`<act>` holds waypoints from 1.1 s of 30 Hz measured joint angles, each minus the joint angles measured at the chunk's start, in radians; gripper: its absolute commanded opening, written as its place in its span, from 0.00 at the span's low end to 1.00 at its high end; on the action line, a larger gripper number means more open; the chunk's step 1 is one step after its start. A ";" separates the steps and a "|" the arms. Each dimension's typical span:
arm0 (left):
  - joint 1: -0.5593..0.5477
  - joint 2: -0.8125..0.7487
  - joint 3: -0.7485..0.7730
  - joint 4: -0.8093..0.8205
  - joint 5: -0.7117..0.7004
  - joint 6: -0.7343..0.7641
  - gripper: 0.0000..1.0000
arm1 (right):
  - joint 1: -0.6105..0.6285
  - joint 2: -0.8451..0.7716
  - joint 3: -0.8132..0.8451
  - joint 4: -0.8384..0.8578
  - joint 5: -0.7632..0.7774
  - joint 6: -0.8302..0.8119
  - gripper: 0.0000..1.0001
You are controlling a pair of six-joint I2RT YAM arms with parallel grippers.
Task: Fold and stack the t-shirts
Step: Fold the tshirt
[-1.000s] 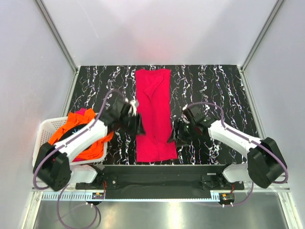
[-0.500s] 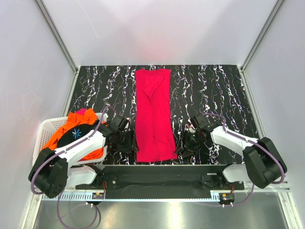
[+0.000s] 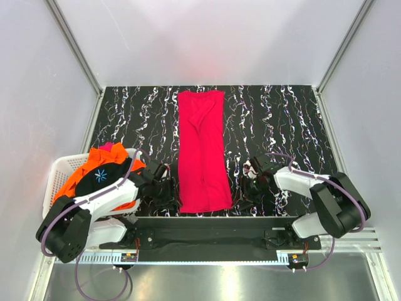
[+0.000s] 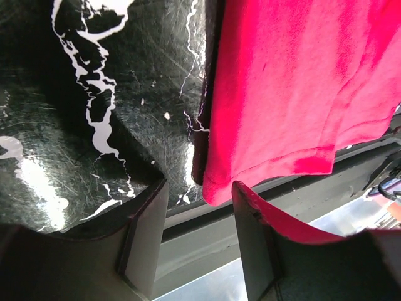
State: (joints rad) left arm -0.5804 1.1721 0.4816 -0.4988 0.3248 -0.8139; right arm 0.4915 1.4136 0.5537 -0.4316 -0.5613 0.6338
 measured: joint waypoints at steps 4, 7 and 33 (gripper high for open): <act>0.000 -0.001 -0.011 0.032 0.017 -0.013 0.51 | -0.001 0.026 0.004 0.018 -0.031 -0.009 0.46; -0.001 0.000 -0.017 0.046 0.025 -0.021 0.50 | -0.001 0.050 0.012 0.028 -0.053 -0.009 0.46; -0.003 0.036 -0.033 0.090 0.084 -0.048 0.40 | -0.002 0.106 0.012 0.111 -0.103 0.003 0.31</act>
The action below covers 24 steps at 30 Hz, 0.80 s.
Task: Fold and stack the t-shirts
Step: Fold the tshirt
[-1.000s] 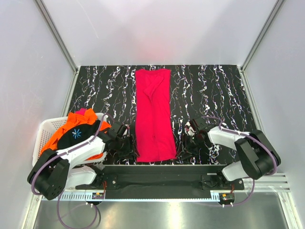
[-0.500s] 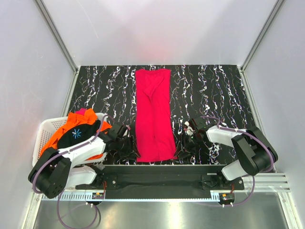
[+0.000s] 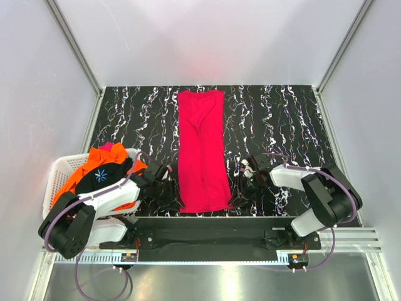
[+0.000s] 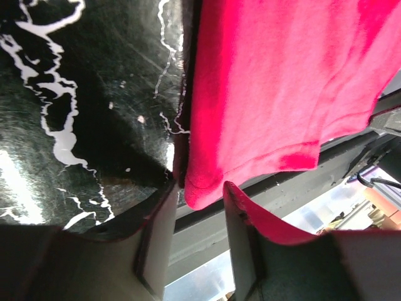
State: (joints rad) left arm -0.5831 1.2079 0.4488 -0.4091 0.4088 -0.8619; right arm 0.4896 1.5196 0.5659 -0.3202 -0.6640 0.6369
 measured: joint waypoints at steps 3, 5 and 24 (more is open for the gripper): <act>0.000 0.008 -0.001 0.000 0.004 0.000 0.35 | 0.000 0.021 -0.002 0.022 -0.008 0.006 0.08; 0.000 0.013 -0.002 0.000 0.006 0.001 0.31 | 0.000 0.025 -0.016 0.042 -0.008 0.018 0.00; -0.008 0.020 -0.018 0.000 0.051 0.014 0.00 | 0.000 -0.224 -0.232 0.125 0.040 0.225 0.00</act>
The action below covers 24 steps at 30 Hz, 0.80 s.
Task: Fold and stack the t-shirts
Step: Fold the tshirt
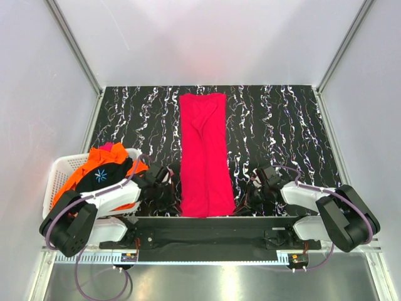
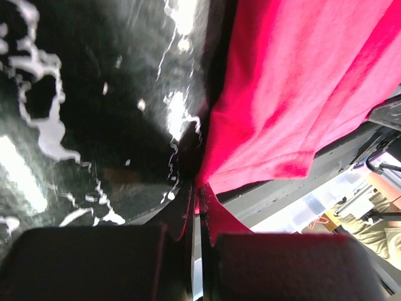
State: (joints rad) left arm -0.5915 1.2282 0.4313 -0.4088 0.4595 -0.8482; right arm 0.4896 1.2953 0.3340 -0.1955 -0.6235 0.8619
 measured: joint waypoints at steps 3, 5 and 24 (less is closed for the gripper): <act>-0.014 -0.021 -0.002 -0.021 0.000 -0.019 0.00 | 0.001 -0.001 -0.001 0.005 0.000 0.009 0.00; -0.028 -0.048 -0.007 -0.023 0.001 -0.040 0.00 | 0.001 -0.001 -0.001 0.007 0.000 0.010 0.00; -0.072 -0.228 -0.092 -0.027 -0.017 -0.204 0.00 | 0.005 -0.100 0.001 -0.041 -0.050 0.010 0.00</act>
State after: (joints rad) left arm -0.6636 1.0004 0.3393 -0.4355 0.4423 -1.0523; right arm 0.4946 1.1954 0.3351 -0.2363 -0.6731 0.8722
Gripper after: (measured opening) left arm 0.024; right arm 0.012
